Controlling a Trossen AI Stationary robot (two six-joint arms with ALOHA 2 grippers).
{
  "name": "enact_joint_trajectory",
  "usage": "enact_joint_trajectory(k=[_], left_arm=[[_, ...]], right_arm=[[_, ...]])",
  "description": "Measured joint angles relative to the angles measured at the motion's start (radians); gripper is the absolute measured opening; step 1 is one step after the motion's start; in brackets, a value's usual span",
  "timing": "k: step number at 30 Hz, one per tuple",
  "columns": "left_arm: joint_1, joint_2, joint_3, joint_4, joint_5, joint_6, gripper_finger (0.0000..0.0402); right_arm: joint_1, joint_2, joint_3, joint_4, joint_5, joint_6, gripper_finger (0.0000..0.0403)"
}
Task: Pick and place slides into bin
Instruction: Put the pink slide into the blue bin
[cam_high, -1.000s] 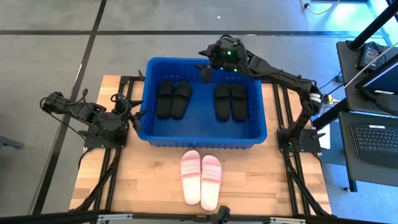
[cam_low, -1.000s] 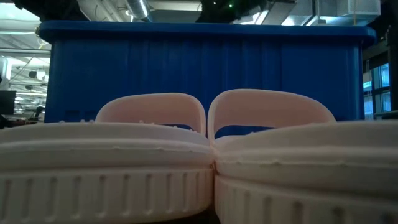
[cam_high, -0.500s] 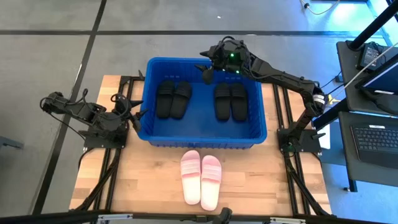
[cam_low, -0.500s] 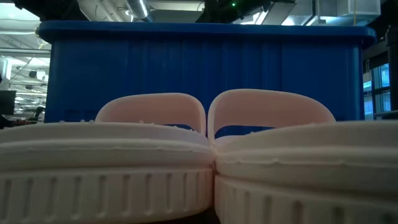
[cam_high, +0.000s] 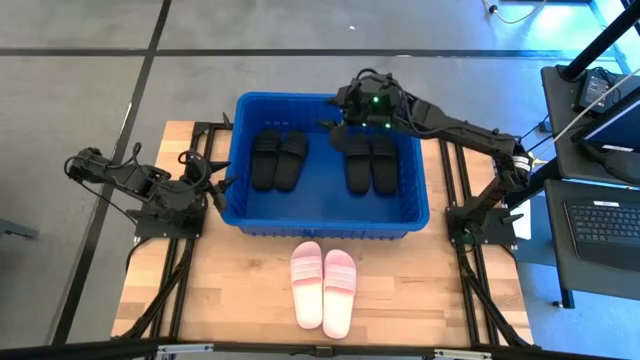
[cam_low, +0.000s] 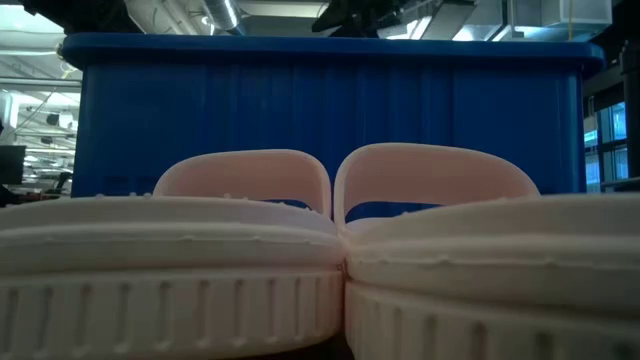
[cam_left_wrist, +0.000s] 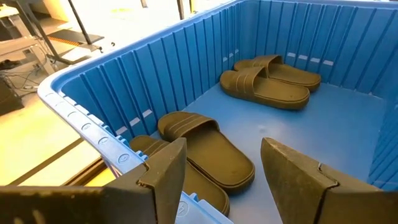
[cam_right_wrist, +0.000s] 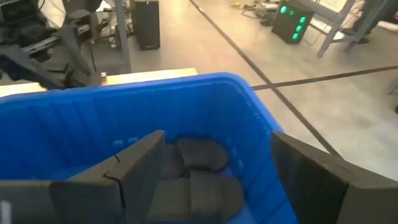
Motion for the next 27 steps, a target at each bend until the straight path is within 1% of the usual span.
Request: enact_joint_trajectory(k=[6, 9, 19, 23, 27], left_arm=[[0.000, 0.000, 0.000, 0.000, 0.000, 0.000, 0.0202], [0.000, 0.000, 0.000, 0.000, 0.000, 0.000, 0.0202], [0.000, 0.000, 0.000, 0.000, 0.000, 0.000, 0.0202], [0.000, 0.000, 0.000, 0.000, 0.000, 0.000, 0.0202], [0.000, 0.000, 0.000, 0.000, 0.000, 0.000, 0.0202]], right_arm=[[0.048, -0.003, 0.000, -0.022, 0.000, 0.036, 0.0291], [0.093, -0.005, 0.000, -0.050, 0.000, 0.053, 0.0291], [0.301, -0.005, 0.000, -0.060, -0.001, 0.034, 0.0292], [0.391, -0.005, 0.000, -0.093, 0.000, 0.080, 0.0292], [0.481, -0.005, 0.000, -0.177, 0.000, 0.160, 0.0291]])
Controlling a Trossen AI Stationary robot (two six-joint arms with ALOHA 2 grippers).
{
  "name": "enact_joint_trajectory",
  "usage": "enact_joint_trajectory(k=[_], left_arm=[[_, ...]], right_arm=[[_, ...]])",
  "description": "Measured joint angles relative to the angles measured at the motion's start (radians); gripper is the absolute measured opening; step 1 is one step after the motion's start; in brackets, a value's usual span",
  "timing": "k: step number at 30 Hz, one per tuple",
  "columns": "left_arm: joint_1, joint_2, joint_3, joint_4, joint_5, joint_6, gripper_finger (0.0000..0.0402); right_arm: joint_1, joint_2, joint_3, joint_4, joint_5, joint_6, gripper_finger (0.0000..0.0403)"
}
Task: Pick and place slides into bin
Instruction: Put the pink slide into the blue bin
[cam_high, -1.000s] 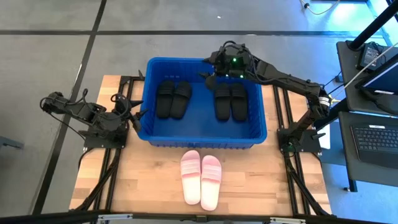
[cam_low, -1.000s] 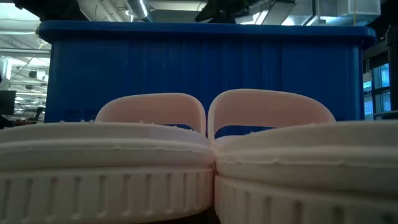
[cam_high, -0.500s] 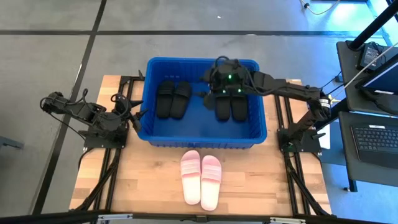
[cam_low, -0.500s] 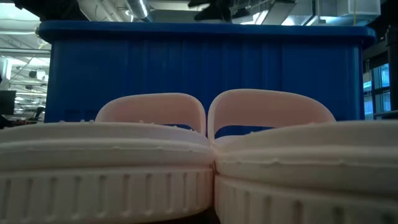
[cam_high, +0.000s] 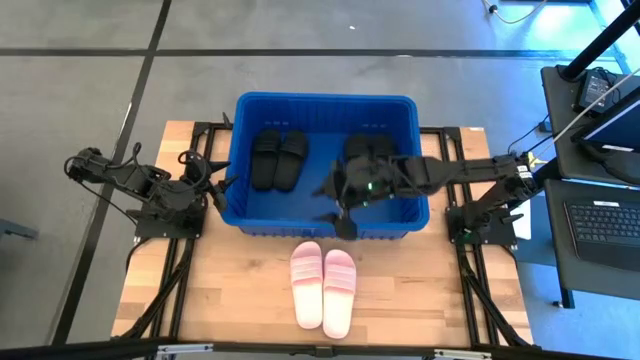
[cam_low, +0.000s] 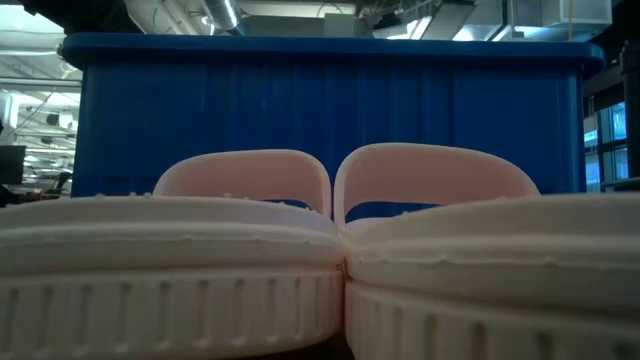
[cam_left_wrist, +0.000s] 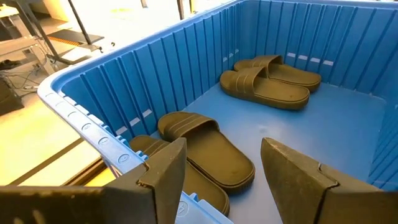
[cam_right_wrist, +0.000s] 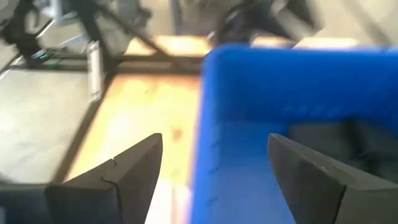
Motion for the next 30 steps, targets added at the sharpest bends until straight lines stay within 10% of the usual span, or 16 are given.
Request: enact_joint_trajectory(k=[20, 30], left_arm=[[0.000, 0.000, 0.000, 0.000, 0.000, 0.000, 0.0202], [0.000, 0.000, 0.000, 0.000, 0.000, 0.000, 0.0202]], right_arm=[[0.439, 0.021, 0.001, -0.327, 0.370, 0.527, 0.0291], [0.484, 0.228, 0.001, -0.353, 0.386, 0.571, 0.0291]])
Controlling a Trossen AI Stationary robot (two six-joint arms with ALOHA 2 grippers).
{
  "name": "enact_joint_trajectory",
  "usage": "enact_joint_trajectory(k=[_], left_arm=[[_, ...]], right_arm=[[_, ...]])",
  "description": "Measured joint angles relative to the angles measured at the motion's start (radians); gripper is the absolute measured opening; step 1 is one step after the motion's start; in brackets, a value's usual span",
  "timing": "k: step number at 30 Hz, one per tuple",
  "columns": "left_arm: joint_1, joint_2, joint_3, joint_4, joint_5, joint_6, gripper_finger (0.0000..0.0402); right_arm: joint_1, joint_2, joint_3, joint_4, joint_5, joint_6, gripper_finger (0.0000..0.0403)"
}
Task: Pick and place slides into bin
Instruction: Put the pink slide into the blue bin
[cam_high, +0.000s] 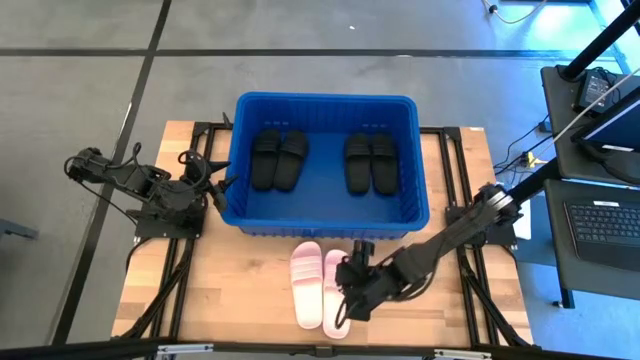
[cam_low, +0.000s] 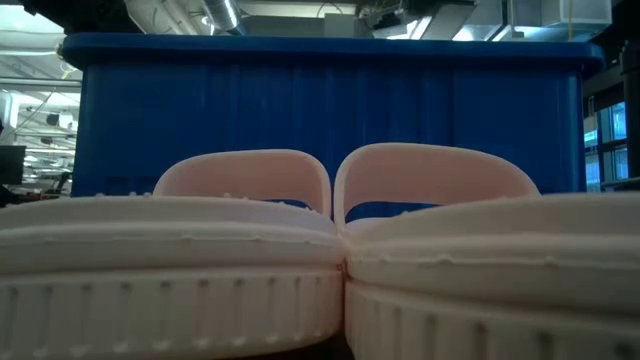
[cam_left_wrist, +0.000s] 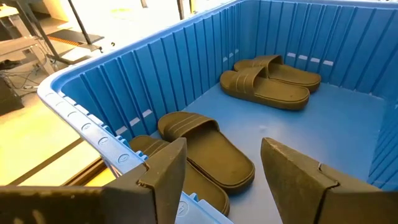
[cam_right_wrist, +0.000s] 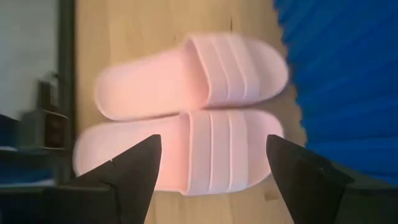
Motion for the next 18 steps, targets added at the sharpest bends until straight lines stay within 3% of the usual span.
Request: enact_joint_trajectory(k=[18], left_arm=[[0.000, 0.000, 0.000, 0.000, 0.000, -0.001, 0.0202]], right_arm=[[0.000, 0.296, 0.002, 0.016, -0.071, 0.019, 0.0290]])
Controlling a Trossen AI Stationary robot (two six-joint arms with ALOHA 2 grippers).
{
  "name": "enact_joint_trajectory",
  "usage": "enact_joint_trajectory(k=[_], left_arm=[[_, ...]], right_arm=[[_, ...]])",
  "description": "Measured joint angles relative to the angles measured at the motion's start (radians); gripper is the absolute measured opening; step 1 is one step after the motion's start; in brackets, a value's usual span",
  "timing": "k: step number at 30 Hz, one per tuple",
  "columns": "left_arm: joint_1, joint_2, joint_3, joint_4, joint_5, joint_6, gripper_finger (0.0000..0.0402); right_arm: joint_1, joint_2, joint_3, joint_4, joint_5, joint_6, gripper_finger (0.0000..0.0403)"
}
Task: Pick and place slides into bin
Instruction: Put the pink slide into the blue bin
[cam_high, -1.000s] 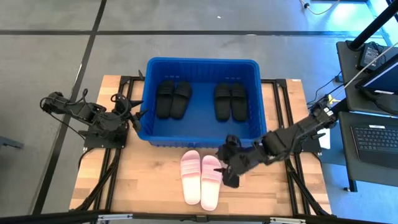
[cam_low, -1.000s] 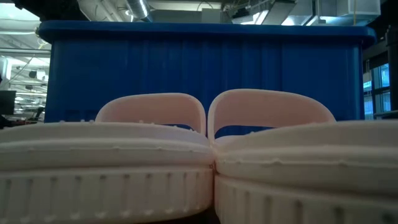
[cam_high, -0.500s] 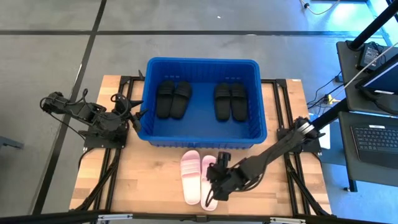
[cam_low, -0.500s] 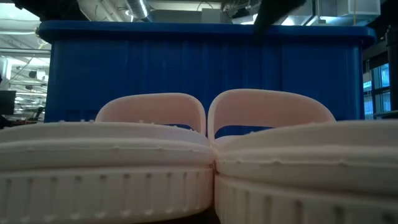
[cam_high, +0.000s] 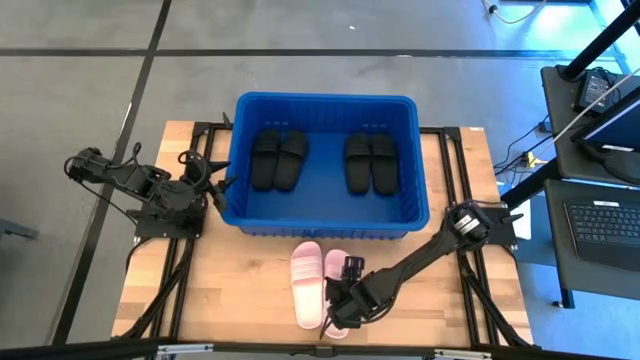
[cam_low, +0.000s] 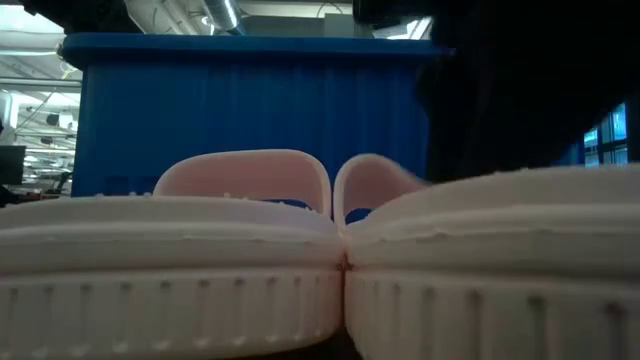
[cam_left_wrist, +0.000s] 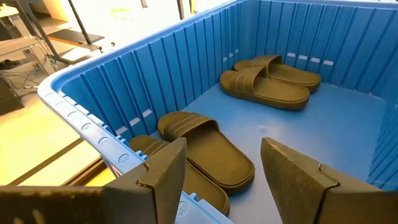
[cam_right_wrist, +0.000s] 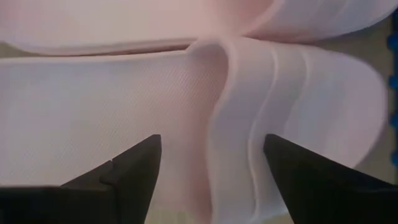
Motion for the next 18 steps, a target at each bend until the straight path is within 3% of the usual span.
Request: enact_joint_trajectory(k=[10, 18], left_arm=[[0.000, 0.000, 0.000, -0.001, 0.000, -0.001, 0.0202], [0.000, 0.000, 0.000, -0.001, 0.000, -0.004, 0.0202]], right_arm=[[-0.002, 0.019, 0.032, -0.081, 0.183, 0.033, 0.0216], [-0.004, 0.019, 0.031, -0.113, 0.215, 0.032, 0.0166]])
